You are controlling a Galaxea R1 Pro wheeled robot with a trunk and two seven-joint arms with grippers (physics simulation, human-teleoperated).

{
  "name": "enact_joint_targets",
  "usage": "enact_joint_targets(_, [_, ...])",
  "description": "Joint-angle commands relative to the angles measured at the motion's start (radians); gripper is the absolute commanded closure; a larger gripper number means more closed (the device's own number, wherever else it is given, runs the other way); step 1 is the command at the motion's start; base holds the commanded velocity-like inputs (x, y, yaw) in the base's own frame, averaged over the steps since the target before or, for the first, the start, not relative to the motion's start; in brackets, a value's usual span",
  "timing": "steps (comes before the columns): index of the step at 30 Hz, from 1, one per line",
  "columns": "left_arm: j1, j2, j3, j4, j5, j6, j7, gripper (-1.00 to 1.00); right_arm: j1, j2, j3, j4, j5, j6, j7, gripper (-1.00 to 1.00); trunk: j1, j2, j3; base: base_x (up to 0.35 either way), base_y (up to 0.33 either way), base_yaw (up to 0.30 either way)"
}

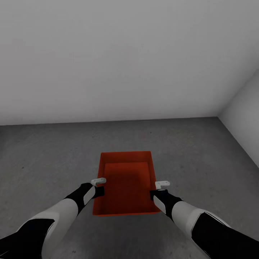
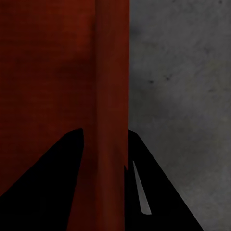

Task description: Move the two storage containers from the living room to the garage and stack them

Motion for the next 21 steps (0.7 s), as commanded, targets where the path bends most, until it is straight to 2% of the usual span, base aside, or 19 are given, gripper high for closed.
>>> enact_joint_targets(1, [0.0, -0.001, 0.016, -0.009, 0.001, -0.015, -0.003, 1.0, 0.0, 0.001, 0.038, 0.002, -0.029, 0.004, 0.003, 1.0, 0.004, -0.007, -0.004, 0.0, 0.0, 0.0])
enact_joint_targets(17, [0.0, -0.001, 0.016, -0.009, 0.001, -0.016, -0.003, 1.0, 0.0, 0.002, 0.038, 0.002, -0.029, 0.004, 0.003, 1.0, 0.065, -0.119, -0.054, 0.0, 0.0, 0.0])
enact_joint_targets(21, [0.0, -0.001, 0.016, -0.009, 0.001, -0.016, -0.002, 1.0, 0.0, 0.002, 0.038, 0.002, -0.029, 0.004, 0.003, 1.0, 0.065, -0.119, -0.054, 0.0, 0.0, 0.0])
